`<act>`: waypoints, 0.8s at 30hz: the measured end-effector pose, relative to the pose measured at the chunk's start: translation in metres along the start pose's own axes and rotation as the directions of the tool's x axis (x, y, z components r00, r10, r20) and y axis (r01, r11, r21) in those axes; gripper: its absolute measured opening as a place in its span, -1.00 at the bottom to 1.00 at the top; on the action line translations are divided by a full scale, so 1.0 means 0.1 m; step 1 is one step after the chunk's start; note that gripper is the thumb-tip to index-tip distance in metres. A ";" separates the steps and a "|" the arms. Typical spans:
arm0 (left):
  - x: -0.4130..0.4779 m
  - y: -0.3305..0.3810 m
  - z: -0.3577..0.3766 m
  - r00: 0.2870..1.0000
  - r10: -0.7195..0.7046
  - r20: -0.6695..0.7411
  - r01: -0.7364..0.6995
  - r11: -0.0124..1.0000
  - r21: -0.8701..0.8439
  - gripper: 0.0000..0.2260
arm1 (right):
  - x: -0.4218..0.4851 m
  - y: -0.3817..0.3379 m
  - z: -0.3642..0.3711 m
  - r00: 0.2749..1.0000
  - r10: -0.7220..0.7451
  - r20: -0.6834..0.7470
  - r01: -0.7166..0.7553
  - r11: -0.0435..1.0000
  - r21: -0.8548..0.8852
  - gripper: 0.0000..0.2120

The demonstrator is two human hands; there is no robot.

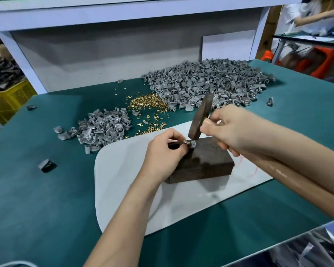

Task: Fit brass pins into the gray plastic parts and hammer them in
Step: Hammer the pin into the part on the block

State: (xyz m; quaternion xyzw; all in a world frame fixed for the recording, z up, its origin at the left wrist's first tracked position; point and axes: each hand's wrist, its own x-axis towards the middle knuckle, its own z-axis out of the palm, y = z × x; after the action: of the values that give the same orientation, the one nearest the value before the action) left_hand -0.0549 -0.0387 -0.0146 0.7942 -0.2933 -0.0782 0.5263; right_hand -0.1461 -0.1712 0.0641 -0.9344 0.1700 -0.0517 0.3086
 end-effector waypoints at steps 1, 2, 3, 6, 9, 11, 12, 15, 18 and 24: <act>0.00 0.00 -0.01 1.000 -0.002 0.014 0.002 1.000 -0.002 -0.83 | -0.01 -0.01 0.03 1.000 -0.011 -0.019 0.010 0.999 -0.049 -0.71; 0.00 -0.01 -0.01 1.000 -0.005 0.022 0.005 1.000 -0.008 -0.82 | -0.01 -0.03 0.03 1.000 -0.013 -0.027 0.011 0.997 -0.082 -0.72; 0.00 -0.01 -0.01 1.000 -0.010 0.026 0.010 1.000 -0.018 -0.82 | -0.02 -0.04 0.03 1.000 -0.012 -0.025 0.009 0.995 -0.102 -0.73; 0.01 -0.03 -0.01 0.999 -0.030 0.037 0.032 0.998 -0.056 -0.84 | -0.01 -0.06 0.03 1.000 -0.010 -0.011 0.008 0.988 -0.153 -0.75; 0.01 -0.03 -0.01 0.998 -0.060 0.035 0.063 0.994 -0.088 -0.84 | -0.01 -0.10 -0.02 0.999 -0.031 -0.011 0.030 0.992 -0.122 -0.81; 0.01 -0.02 -0.01 0.997 -0.078 0.027 0.081 0.990 -0.117 -0.81 | -0.02 -0.13 -0.07 0.996 -0.073 -0.051 0.067 0.993 -0.098 -0.85; 0.01 -0.02 -0.01 0.996 -0.083 0.024 0.085 0.988 -0.132 -0.81 | -0.03 -0.14 -0.06 0.992 -0.095 -0.078 0.088 0.992 -0.095 -0.85; 0.01 -0.03 -0.03 0.996 -0.083 0.027 0.086 0.986 -0.146 -0.81 | -0.03 -0.14 0.12 0.995 -0.092 -0.045 0.083 0.981 -0.173 -0.76; 0.00 -0.03 -0.04 0.997 -0.072 0.030 0.076 0.986 -0.147 -0.82 | -0.01 -0.13 0.16 1.000 -0.017 -0.007 0.015 0.982 -0.189 -0.70; 0.00 -0.02 -0.04 0.997 -0.078 0.021 0.080 0.986 -0.146 -0.84 | -0.06 -0.13 0.18 1.000 0.000 0.005 0.001 0.969 -0.246 -0.78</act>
State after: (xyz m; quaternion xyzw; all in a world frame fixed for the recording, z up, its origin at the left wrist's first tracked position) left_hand -0.0523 -0.0347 -0.0150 0.7639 -0.2589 -0.1263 0.5774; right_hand -0.1445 -0.1491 0.0571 -0.9656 0.1740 -0.0278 0.1910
